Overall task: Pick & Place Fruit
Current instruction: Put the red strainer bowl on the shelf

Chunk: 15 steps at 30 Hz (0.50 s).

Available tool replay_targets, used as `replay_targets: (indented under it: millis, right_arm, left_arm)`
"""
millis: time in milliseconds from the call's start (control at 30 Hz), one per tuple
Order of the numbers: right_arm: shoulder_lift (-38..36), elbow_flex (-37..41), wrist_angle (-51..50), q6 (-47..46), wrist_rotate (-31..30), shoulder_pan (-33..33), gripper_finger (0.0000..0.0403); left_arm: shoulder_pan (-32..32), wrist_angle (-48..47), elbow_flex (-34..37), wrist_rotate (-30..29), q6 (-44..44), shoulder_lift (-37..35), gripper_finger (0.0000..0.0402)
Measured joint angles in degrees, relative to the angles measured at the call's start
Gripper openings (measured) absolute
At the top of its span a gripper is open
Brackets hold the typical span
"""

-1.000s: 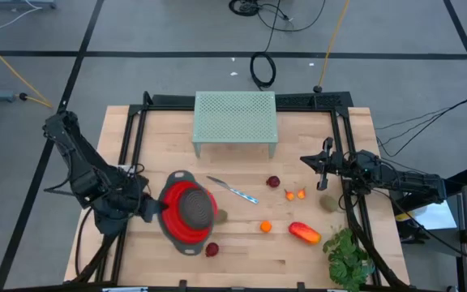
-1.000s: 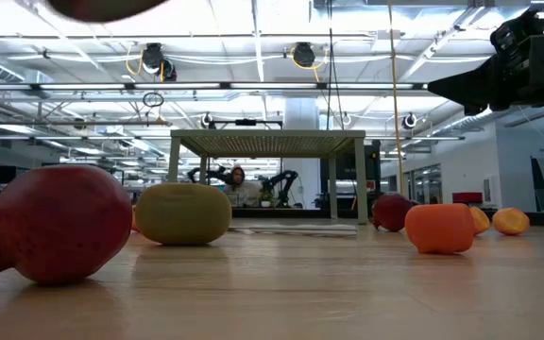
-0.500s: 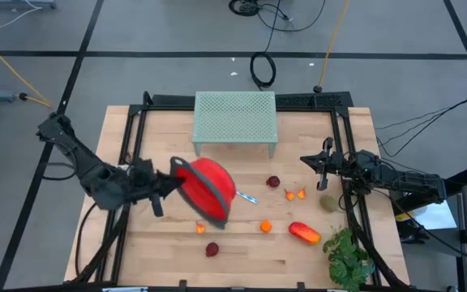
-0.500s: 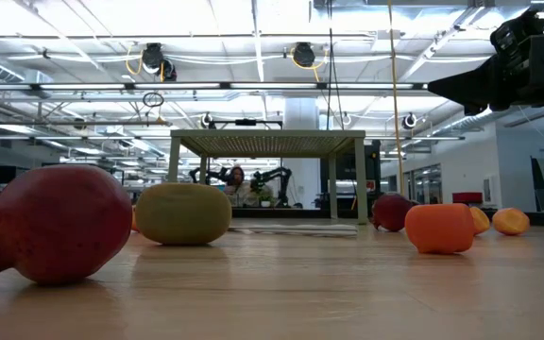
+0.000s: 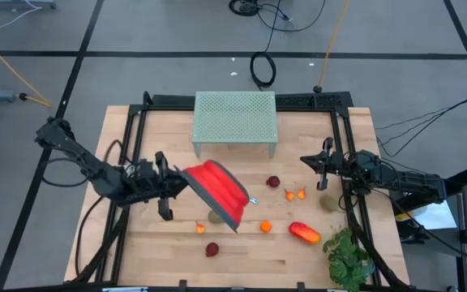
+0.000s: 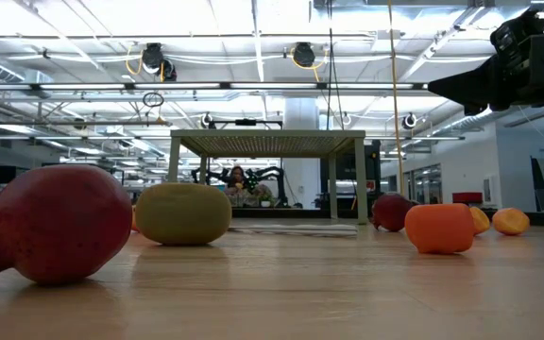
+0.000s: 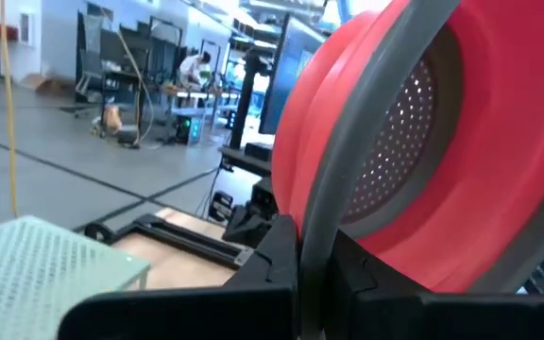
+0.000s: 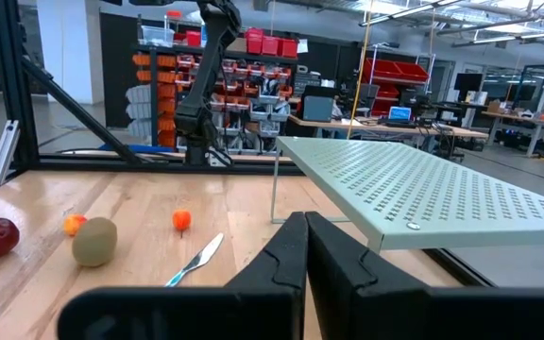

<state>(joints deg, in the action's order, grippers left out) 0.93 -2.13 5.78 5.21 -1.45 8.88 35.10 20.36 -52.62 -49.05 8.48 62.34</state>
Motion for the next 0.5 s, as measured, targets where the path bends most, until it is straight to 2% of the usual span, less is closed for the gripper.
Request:
replay_targets:
  millis: [133, 333, 500]
  right_arm:
    - [0.0, 0.0, 0.0, 0.0, 0.0, 0.0, 0.0]
    - [0.0, 0.02, 0.0, 0.0, 0.02, 0.02, 0.0]
    - [0.0, 0.0, -0.02, -0.02, 0.02, 0.0, 0.0]
  left_arm:
    - [-1.73, 0.3, 0.0, -0.56, 9.14, 0.38, 0.0004]
    - [-5.96, -2.39, 0.0, -4.91, 29.42, 0.34, 0.0004]
    - [-10.18, -5.26, 0.0, -4.5, 45.15, 0.36, 0.0004]
